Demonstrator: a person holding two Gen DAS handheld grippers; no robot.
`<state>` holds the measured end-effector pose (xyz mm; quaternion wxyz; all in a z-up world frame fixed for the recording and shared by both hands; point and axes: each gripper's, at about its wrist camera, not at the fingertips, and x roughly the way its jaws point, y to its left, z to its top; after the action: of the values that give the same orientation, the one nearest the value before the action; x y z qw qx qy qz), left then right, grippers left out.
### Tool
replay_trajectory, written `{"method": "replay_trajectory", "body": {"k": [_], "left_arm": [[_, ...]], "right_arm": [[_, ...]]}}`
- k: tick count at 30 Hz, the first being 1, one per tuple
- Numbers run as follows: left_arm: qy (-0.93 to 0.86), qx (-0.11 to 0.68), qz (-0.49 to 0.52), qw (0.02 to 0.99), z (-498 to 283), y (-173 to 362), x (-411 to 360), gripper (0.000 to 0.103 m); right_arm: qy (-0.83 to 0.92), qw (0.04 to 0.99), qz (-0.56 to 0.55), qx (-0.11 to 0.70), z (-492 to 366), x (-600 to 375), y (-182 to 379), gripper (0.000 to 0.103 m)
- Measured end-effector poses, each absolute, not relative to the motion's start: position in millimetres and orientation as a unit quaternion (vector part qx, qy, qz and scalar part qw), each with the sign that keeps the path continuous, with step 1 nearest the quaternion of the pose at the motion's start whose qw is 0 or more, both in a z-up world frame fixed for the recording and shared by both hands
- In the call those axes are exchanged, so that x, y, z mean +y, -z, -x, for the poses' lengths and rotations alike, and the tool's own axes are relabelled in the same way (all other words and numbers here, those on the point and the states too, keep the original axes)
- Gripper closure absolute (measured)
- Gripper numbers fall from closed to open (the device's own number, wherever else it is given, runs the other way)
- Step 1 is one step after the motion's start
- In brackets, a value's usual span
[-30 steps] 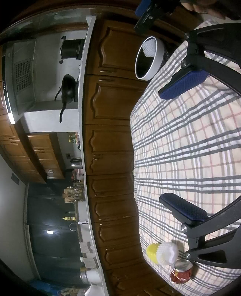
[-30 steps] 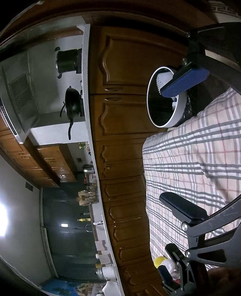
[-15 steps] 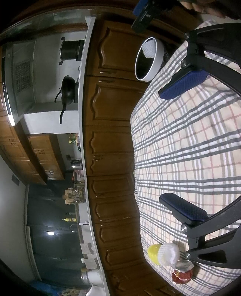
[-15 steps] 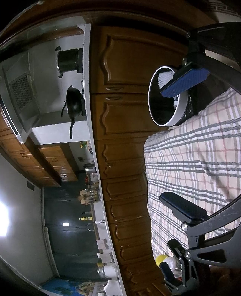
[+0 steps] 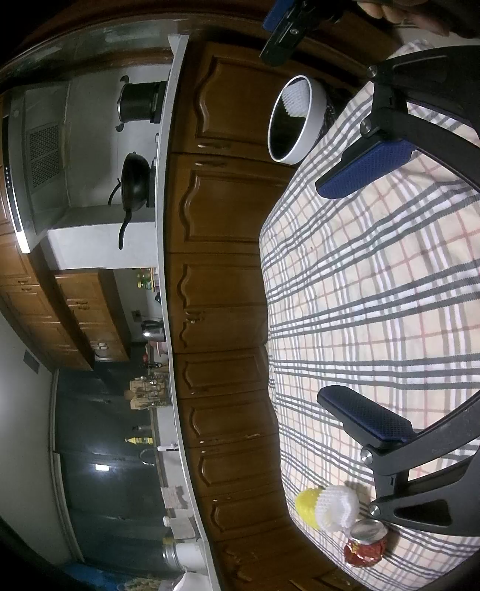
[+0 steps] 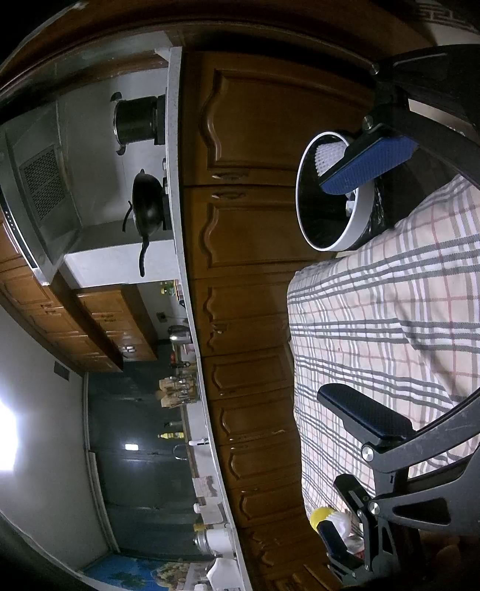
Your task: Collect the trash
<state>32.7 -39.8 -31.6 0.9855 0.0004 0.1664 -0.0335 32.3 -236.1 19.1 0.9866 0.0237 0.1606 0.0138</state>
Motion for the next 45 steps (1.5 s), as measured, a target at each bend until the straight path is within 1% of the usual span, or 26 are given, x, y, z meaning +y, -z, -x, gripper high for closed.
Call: {"method": "replay_trajectory", "body": {"k": [45], "left_arm": [[0.037, 0.170, -0.003, 0.985, -34.4, 33.2, -37.0, 0.001]], "right_arm": [[-0.016, 0.987, -0.025, 0.160, -32.5, -232.5, -18.2, 0.000]]}}
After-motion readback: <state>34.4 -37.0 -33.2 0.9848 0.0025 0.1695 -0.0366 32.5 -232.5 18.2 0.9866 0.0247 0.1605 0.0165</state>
